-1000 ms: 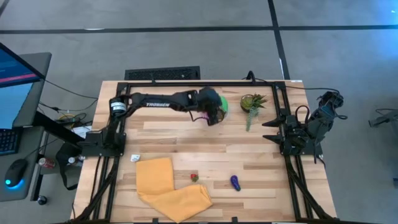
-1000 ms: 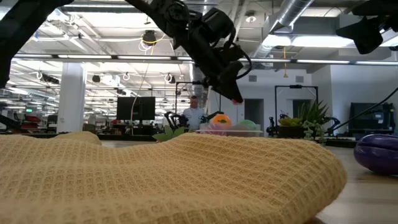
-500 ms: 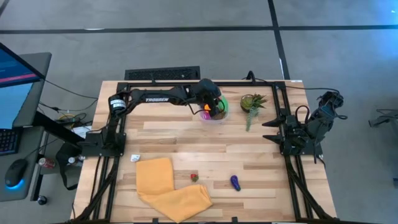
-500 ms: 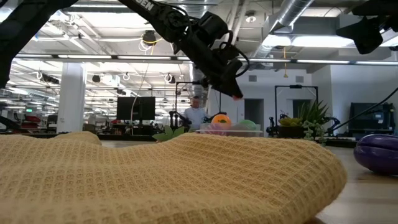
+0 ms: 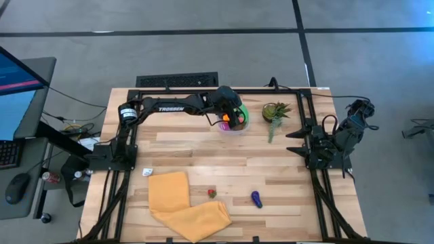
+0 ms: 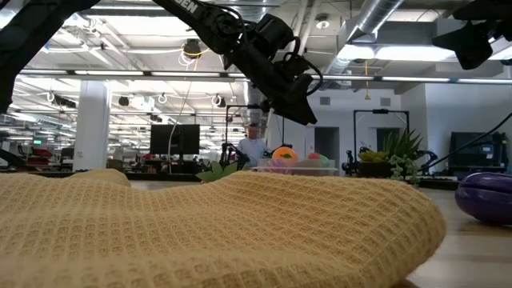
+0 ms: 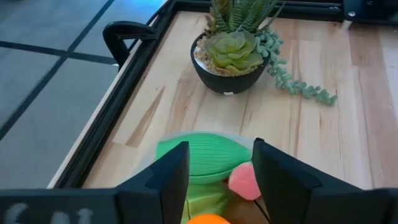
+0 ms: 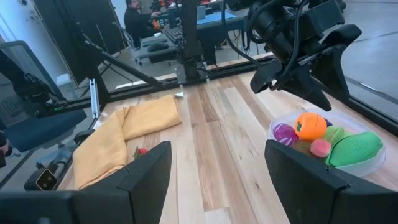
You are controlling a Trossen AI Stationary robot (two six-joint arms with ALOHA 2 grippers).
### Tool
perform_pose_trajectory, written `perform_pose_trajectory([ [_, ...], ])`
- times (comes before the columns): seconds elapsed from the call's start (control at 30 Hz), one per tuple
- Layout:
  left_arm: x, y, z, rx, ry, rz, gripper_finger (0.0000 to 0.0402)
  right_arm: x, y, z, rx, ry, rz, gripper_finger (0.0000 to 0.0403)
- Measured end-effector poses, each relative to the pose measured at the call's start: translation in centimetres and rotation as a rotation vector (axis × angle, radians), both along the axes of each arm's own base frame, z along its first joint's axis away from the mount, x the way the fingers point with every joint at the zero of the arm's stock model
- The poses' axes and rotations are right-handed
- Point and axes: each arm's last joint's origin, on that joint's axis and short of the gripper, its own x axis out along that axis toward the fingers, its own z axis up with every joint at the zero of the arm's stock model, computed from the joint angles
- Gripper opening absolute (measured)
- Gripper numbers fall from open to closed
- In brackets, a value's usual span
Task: Pick and placing Produce into tupperware
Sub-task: Put the eggplant in the transparent bin
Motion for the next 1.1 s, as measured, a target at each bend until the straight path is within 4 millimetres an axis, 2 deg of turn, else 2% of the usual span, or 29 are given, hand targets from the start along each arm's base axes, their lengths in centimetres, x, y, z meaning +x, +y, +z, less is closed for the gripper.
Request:
perform_pose_trajectory([
  [0.27,0.0,-0.2,0.0,-0.034,-0.009,-0.042,0.017,0.0,0.0,-0.1,0.016,0.005,-0.005,0.0281],
  [0.4,-0.1,-0.5,-0.3,-0.139,-0.001,-0.128,0.017,0.0,0.0,-0.1,0.04,0.004,-0.009,0.0281],
  [0.53,-0.9,-0.9,-0.6,-0.257,0.067,-0.191,0.0169,0.0,0.0,-0.1,0.141,-0.002,-0.029,0.0281],
  [0.7,-2.1,-1.6,0.7,-0.313,0.117,-0.24,0.0169,0.0,0.0,-0.1,0.218,-0.004,-0.04,0.0281],
  [0.8,-2.9,-3.0,1.9,-0.368,0.134,-0.318,0.0169,0.1,0.2,0.0,0.217,-0.003,-0.041,0.0281],
  [0.9,-3.9,-5.2,3.1,-0.389,0.198,-0.41,0.0169,0.4,0.4,0.0,0.214,-0.001,-0.046,0.0281],
  [1.1,-6.0,-9.3,3.8,-0.388,0.392,-0.542,0.0169,1.5,1.4,0.6,0.228,-0.032,-0.078,0.0281],
])
